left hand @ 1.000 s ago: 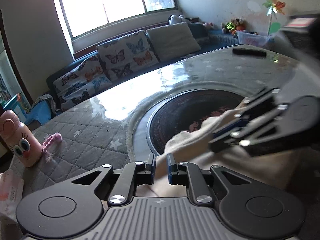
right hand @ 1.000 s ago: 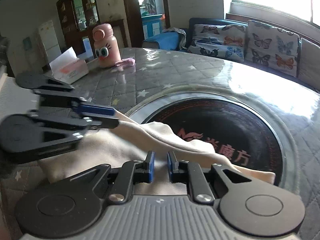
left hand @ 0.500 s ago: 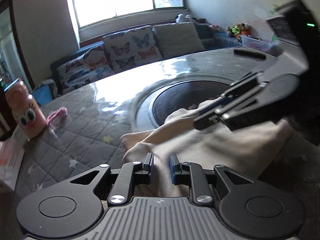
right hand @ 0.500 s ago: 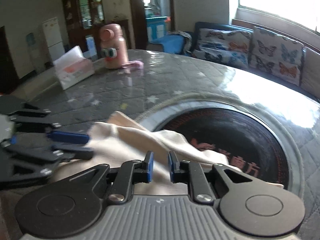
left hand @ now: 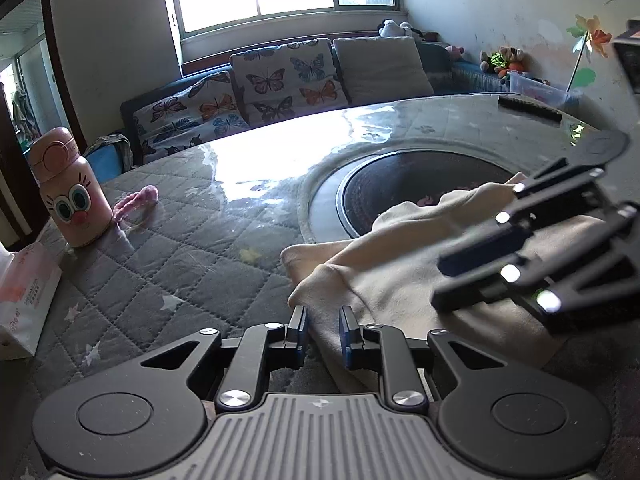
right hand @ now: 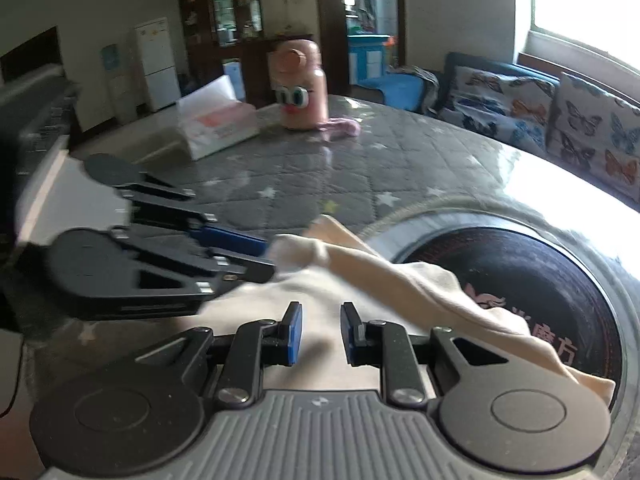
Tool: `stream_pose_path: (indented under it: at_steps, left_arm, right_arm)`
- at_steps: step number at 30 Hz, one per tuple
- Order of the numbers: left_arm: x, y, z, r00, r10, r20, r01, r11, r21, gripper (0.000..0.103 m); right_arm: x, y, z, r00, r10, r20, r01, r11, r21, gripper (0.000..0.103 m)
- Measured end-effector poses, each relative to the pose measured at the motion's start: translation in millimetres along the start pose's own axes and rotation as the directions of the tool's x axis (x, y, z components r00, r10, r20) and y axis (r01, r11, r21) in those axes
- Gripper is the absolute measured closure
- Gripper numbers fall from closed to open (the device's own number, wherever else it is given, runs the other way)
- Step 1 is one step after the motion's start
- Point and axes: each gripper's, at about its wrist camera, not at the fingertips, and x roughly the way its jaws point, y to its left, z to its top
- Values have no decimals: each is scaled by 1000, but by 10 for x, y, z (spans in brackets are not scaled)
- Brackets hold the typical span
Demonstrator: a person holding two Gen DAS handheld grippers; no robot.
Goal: Fold clothes
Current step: 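Open both tools and withdraw from the folded sweatshirt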
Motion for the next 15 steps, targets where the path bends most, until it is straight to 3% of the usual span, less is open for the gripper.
stream_pose_path:
  at_steps: [4,8,12,15]
  left_arm:
    - [32,6,-2,1000,2,-5,-2,1000,-1,83]
    - [24,14,0,1000,0,-5,0,1000,-3,83]
    - [34,38,-5,1000,-6,-6,6,1000,-14,83]
    - [35,32,-6,1000,-3,-7,3,1000,-16,83]
  right_arm:
    - [-11,229,-84,999,52,-15,-53,997,-50,82]
    - [4,495,-176,1000,11,-7,-12,986,-168,79]
    - [-86,626,-166,999,25,21,-20,978,-209,79]
    - [6,666,-215,999,35,-11,-37,978,-207,79]
